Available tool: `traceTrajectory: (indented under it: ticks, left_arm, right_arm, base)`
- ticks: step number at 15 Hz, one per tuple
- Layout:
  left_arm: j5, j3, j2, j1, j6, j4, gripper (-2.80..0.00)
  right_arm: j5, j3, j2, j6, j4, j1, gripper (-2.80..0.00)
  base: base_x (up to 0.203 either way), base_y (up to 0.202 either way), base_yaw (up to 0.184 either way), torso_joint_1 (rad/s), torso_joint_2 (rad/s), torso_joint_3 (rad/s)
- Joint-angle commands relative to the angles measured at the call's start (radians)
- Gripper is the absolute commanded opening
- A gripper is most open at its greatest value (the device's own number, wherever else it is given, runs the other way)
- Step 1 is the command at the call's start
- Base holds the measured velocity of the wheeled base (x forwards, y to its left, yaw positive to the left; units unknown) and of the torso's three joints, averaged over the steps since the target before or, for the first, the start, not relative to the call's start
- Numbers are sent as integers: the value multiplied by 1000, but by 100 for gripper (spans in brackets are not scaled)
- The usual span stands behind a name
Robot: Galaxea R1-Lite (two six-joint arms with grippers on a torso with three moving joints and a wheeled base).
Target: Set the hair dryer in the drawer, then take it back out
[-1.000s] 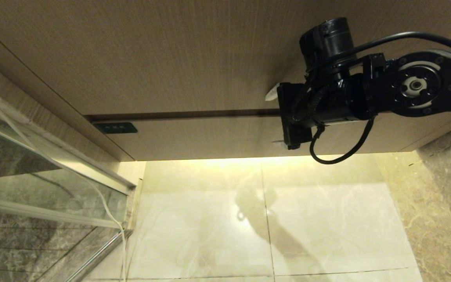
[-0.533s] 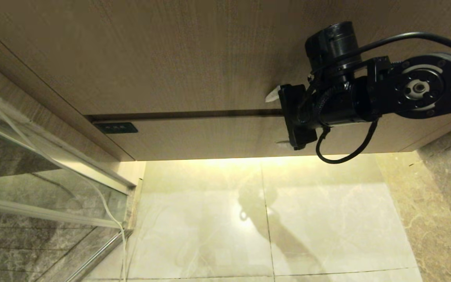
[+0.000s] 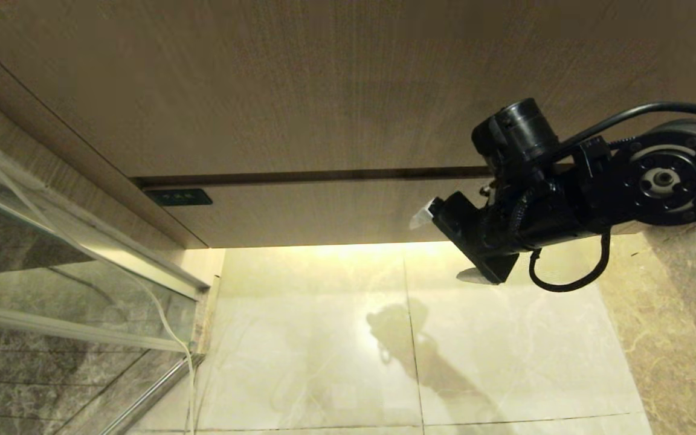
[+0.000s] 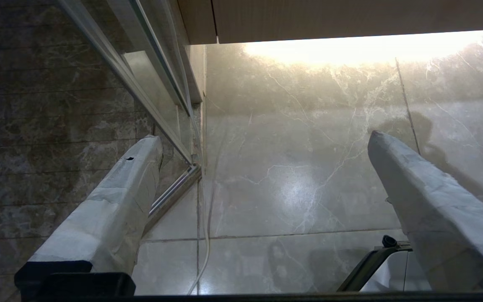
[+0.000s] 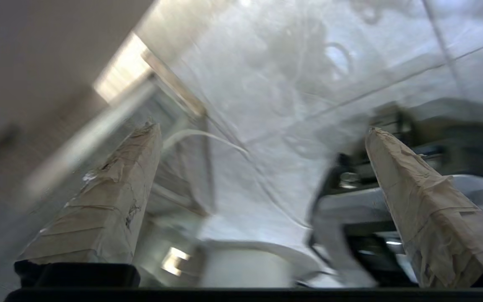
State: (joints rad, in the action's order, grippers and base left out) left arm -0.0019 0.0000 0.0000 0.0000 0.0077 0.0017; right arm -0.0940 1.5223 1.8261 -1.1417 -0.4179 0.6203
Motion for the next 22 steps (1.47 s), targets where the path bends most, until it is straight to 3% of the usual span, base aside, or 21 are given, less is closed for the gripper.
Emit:
traceTrajectory:
  ticks: [1,2,5,6,9,10,11,12,16,17,20,22]
  left_arm:
    - [-1,0,0,0,0,0,0]
    - [-1,0,0,0,0,0,0]
    - [-1,0,0,0,0,0,0]
    - [0,0,0,0,0,0,0]
    - [-1,0,0,0,0,0,0]
    - [-1,0,0,0,2,0,0]
    - [0,0,1,0,0,0,0]
    - [-1,0,0,0,1,0,0]
    - [-1,0,0,0,0,0,0]
    - [0,0,0,0,0,0,0]
    - [0,0,0,0,0,0,0]
    - [0,0,0,0,0,0,0]
  right_arm:
    - [16,-20,-18,59,-5,-5,0]
    - [22,-37,-24,123,-10,-13,0]
    - [28,-130,-79,552,-66,-68,0]
    - [32,-160,-93,727,-75,-87,0]
    - [43,-221,-122,1421,-80,-163,0]
    - [45,-230,-126,1600,-62,-193,0]
    - [47,-242,-127,1721,-2,-217,0]
    - [51,-258,-129,1772,86,-232,0]
    - [67,-309,-133,2074,162,-260,0]
    - [81,-314,-133,2097,178,-265,0]
    - [331,-319,-141,2147,209,-268,0]
    - [433,-325,-160,2175,259,-269,0]
  base:
    - [0,0,0,0,0,0]
    - [0,0,0,0,0,0]
    - [0,0,0,0,0,0]
    - [0,0,0,0,0,0]
    - [0,0,0,0,0,0]
    - [0,0,0,0,0,0]
    - [0,0,0,0,0,0]
    - [0,0,0,0,0,0]
    - [0,0,0,0,0,0]
    - [0,0,0,0,0,0]
    - [0,0,0,0,0,0]
    - [0,0,0,0,0,0]
